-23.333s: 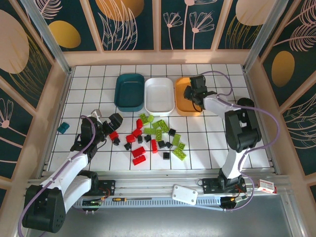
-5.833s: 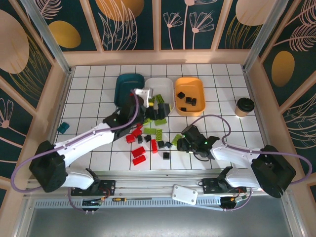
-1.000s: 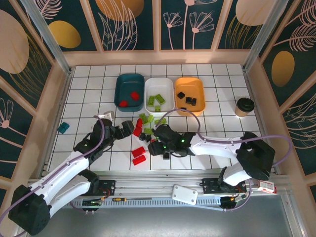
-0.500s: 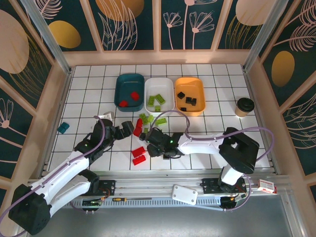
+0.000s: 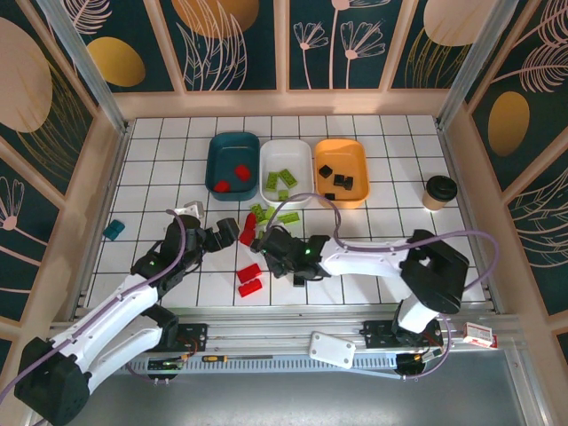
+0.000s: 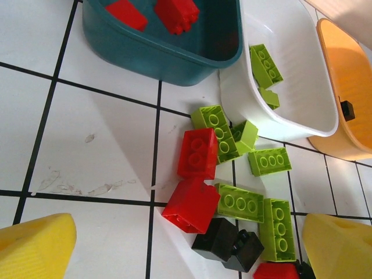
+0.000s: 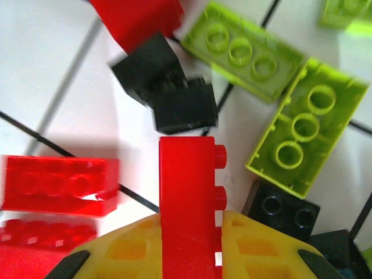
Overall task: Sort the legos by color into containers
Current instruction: Pick up the lego from the bottom-center of the table, then place the lego in the container, then pick up the lego from the middle-left of the table.
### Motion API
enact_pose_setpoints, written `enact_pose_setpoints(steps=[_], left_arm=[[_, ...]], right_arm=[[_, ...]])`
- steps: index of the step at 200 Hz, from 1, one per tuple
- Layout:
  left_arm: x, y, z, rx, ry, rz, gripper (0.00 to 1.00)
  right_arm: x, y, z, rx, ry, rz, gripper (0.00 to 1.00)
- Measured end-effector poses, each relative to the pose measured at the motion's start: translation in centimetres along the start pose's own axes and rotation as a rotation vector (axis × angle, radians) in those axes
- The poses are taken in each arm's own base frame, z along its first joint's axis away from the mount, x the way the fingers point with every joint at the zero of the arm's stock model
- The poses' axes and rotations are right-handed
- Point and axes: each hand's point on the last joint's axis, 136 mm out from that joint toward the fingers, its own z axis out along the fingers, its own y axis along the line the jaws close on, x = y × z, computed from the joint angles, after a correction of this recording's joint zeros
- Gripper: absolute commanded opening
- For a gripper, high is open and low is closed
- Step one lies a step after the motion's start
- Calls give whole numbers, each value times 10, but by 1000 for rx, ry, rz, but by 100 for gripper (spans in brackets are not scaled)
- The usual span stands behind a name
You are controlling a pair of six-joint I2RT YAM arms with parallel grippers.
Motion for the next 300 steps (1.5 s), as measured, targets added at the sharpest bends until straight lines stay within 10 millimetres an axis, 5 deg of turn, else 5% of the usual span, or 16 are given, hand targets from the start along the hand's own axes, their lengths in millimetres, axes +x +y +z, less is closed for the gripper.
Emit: enact_pose_setpoints(steps=[17, 58, 83, 111, 126, 142, 169, 195, 232, 265, 300], left_arm=[[-2, 0, -1, -1, -8, 0, 99], [-5, 1, -4, -3, -26, -17, 99], [-3, 2, -4, -3, -25, -28, 99], [3, 6, -3, -11, -6, -34, 99], [6, 8, -3, -16, 4, -36, 99], [9, 8, -3, -12, 18, -36, 99], [14, 7, 0, -7, 43, -34, 97], [25, 7, 5, -5, 96, -18, 94], [57, -9, 2, 27, 184, 66, 80], [105, -28, -4, 61, 305, 149, 77], [163, -19, -12, -17, 450, 273, 74]], right_arm=[[-34, 3, -16, -61, -67, 23, 11], [-169, -5, -28, -161, -295, 95, 12], [-231, -10, 5, -181, -355, 109, 13], [-262, -22, 65, -177, -335, 127, 17], [-268, -29, 94, -167, -310, 135, 26], [-272, -35, 118, -156, -285, 138, 48], [-277, -34, 124, -163, -275, 125, 59], [-279, -33, 107, -174, -299, 124, 60], [-241, -42, 58, -178, -302, 139, 61], [-208, -58, 20, -187, -334, 190, 61], [-174, -90, 14, -156, -323, 259, 61]])
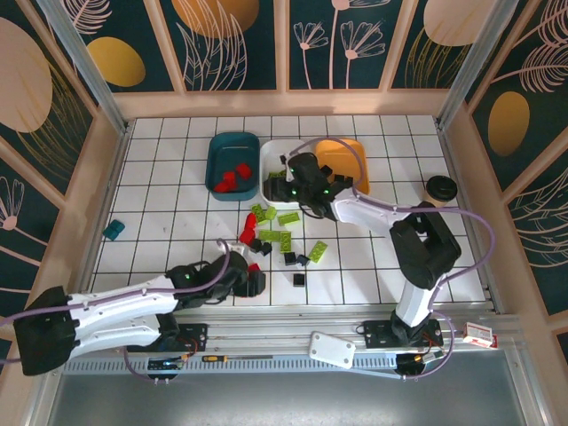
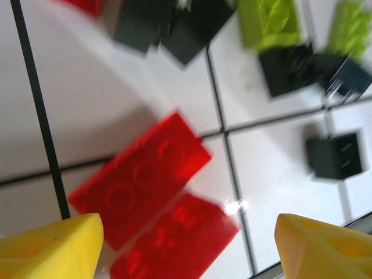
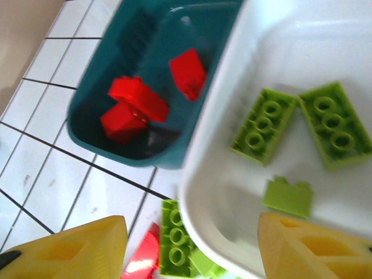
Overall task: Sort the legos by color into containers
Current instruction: Pick up the lego from the middle-left of the table.
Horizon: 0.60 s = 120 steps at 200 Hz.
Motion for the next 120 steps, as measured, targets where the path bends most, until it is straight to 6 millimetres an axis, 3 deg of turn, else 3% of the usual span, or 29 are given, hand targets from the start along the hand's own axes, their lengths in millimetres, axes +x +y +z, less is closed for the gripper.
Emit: enact_pose_setpoints(steps=[27, 44, 63, 79, 120], left_arm=[[18, 1, 2, -48, 41, 28, 67], [25, 3, 7, -69, 65, 34, 57], [31, 4, 13, -98, 93, 47, 56], [33, -3, 15, -98, 103, 64, 55], [28, -11, 21, -117, 98, 90, 34]], right_arm=[[9, -15, -13, 17, -5, 33, 61], [6, -14, -21, 9, -25, 37, 61], [0, -11, -28, -5, -52, 43, 61], [-3, -12, -30, -10, -64, 48, 61], [9, -25, -29, 1, -45, 69, 61]])
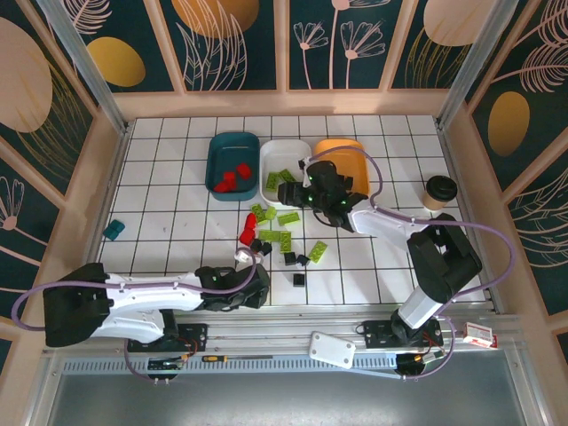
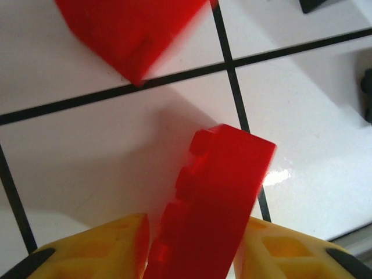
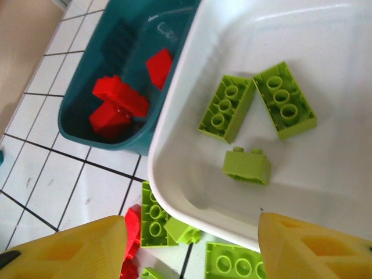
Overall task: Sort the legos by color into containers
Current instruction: Pick up the lego from the middle-left of the table, then place the lego in the container.
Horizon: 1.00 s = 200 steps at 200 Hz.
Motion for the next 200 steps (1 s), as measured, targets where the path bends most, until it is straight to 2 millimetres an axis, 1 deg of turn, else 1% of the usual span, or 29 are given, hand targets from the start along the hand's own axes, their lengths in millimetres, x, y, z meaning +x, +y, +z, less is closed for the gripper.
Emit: enact_pose_setpoints(steps=[24, 51, 67, 79, 86, 102, 120, 134, 155, 166, 176, 188, 200], left_arm=[[-6, -5, -2, 3, -19, 10, 30], [-22, -15, -11, 27, -71, 14, 28], [-38, -23, -22, 45, -119, 12, 24], [-57, -29, -33, 67, -168, -2, 22], [-69, -29, -40, 75, -199, -21, 21], [-104, -16, -57, 67, -292, -81, 20], [-141, 7, -74, 24, -392, -141, 19], [-164, 25, -81, -4, -448, -184, 18], [-200, 59, -91, -59, -527, -261, 17], [-219, 71, -93, -78, -555, -292, 16], [-236, 78, -92, -90, -567, -309, 13], [-256, 87, -84, -100, -574, -332, 12], [-272, 96, -72, -112, -566, -348, 11]], right_arm=[[4, -3, -1, 4, 7, 4, 61], [2, -3, -12, -2, -11, 13, 61], [-2, -4, -19, -4, -27, 23, 62], [-4, -3, -24, -8, -40, 28, 62], [-5, -3, -27, -11, -48, 30, 62], [-6, -3, -31, -15, -57, 34, 62], [-3, -4, -33, -15, -55, 45, 62], [1, -6, -33, -11, -49, 52, 62], [6, -10, -34, -3, -41, 59, 62], [7, -11, -35, -2, -41, 59, 62], [7, -11, -36, -4, -43, 62, 62], [5, -9, -39, -8, -50, 62, 62], [5, -9, -41, -10, -54, 64, 62]])
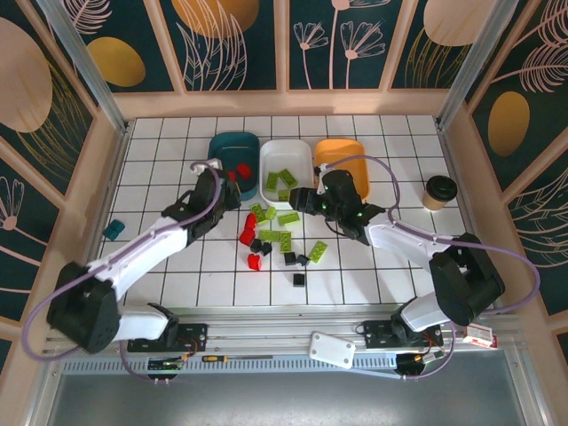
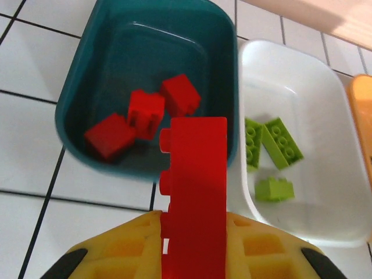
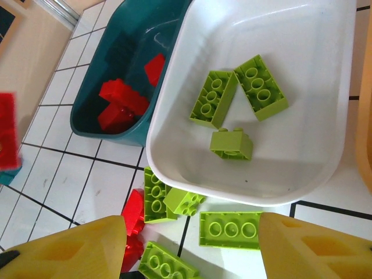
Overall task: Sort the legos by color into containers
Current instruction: Place the lego in the container, then pick up the lego from the bottom-center of the table.
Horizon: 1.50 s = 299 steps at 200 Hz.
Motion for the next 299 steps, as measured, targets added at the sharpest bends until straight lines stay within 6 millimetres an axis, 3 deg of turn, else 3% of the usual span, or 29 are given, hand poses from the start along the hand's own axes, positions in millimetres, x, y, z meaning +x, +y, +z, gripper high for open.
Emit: enact_pose_setpoints(steps=[40, 76, 96, 132, 159, 177, 211, 239, 254, 273, 299], left_arm=[[-12, 15, 63, -66, 51, -28, 11], [-29, 16, 100, -74, 60, -55, 15], [-36, 13, 116, -71, 62, -56, 27], [-34, 8, 135, -62, 83, -43, 61], [-34, 5, 138, -53, 89, -44, 79], [-45, -3, 136, -36, 69, -53, 88], [-75, -23, 107, 44, 10, -65, 95], [-105, -41, 42, 168, -88, -90, 98], [-112, -45, 6, 236, -138, -106, 98], [-103, -38, -33, 292, -174, -122, 99], [-70, -16, -59, 312, -165, -142, 98]], right_arm=[[7, -3, -9, -1, 0, 5, 62], [13, -2, -19, -14, 0, 4, 62], [20, 4, -22, -28, 12, -6, 62], [41, 20, -22, -55, 64, -56, 64], [63, 38, -24, -81, 112, -125, 65], [77, 53, -26, -106, 141, -171, 65], [99, 82, -26, -153, 184, -252, 66], [126, 99, -18, -171, 244, -327, 65], [142, 104, -11, -167, 285, -369, 65], [159, 108, -2, -155, 323, -419, 65], [171, 109, 11, -127, 352, -467, 65]])
